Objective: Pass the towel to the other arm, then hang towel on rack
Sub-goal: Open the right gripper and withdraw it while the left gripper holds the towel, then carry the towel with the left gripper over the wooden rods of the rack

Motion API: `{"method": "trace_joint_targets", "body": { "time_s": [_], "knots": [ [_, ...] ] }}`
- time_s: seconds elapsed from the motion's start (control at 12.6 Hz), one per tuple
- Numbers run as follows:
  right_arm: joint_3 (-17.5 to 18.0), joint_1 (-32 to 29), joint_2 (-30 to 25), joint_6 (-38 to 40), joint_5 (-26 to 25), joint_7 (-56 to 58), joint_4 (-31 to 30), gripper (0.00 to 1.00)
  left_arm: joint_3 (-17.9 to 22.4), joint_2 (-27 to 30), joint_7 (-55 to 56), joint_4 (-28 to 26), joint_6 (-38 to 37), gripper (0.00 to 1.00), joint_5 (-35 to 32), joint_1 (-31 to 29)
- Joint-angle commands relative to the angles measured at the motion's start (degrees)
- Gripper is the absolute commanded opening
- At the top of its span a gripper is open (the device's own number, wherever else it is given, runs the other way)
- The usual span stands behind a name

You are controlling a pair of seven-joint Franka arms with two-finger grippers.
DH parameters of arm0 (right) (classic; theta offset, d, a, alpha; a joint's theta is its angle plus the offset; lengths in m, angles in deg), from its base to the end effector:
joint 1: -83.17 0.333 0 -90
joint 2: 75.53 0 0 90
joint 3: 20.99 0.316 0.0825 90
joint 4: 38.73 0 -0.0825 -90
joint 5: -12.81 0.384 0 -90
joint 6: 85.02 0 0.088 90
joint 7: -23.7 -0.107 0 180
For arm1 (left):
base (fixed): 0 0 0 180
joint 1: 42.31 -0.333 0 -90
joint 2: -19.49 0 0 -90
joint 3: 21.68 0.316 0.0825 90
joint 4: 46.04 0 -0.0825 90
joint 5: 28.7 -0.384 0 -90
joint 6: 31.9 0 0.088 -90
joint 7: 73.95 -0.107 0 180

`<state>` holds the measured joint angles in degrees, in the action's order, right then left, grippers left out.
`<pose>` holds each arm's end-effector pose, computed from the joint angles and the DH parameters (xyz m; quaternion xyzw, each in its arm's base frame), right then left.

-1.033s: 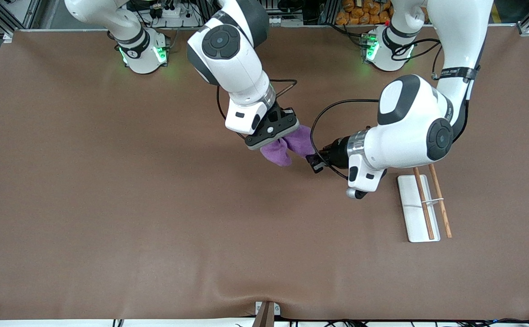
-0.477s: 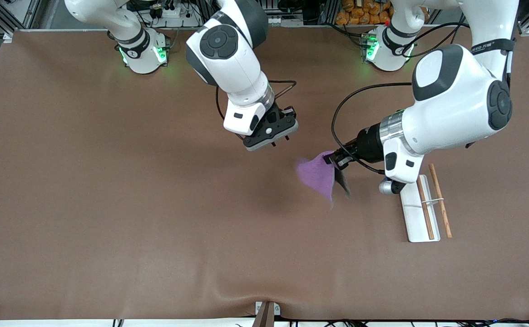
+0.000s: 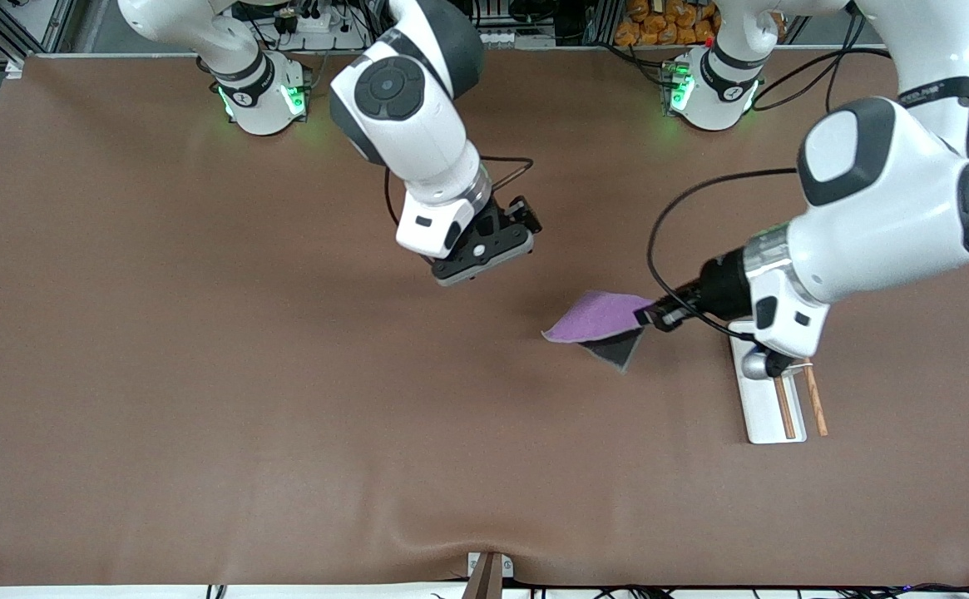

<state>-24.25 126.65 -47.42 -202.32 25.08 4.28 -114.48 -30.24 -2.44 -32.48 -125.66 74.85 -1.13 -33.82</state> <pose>0.5403 0.4836 0.4787 -0.9784 -0.1464 -0.0580 0.1338 0.6504 -0.2187 0.5136 0.9276 0.2664 -0.0862 0.2472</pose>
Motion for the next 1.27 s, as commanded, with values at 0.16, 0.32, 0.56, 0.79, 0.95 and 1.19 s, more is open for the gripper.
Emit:
{"method": "trace_joint_targets", "body": {
  "time_s": [0.16,0.32,0.56,0.79,0.95,1.19],
  "knots": [
    [0.4,-8.7,-1.2,4.3,-0.5,3.9,-1.1,1.0,0.1,-2.2,-9.2,0.8,0.0,0.0,-1.1,-2.2],
    [0.4,-13.4,-2.9,9.8,-2.8,4.0,-1.1,1.0,2.1,-2.9,-14.6,0.8,0.0,0.0,-1.1,-2.2],
    [0.5,-20.1,-6.2,17.4,-6.4,5.1,-1.6,1.0,5.2,-2.9,-23.9,0.7,-0.1,0.0,-4.3,-2.7],
    [0.6,-28.4,-12.4,18.5,-6.3,13.8,-8.5,1.0,5.2,-3.0,-27.0,0.3,-0.5,0.0,-9.8,-3.6],
    [0.6,-34.4,-18.0,18.7,-6.1,20.4,-14.2,1.0,5.3,-3.1,-28.4,0.0,-0.7,0.0,-11.2,-5.0],
    [0.4,-40.0,-23.6,24.3,-6.3,22.3,-15.5,1.0,5.3,-3.7,-34.1,-0.7,-3.2,0.0,-13.1,-8.8]
  ]
}}
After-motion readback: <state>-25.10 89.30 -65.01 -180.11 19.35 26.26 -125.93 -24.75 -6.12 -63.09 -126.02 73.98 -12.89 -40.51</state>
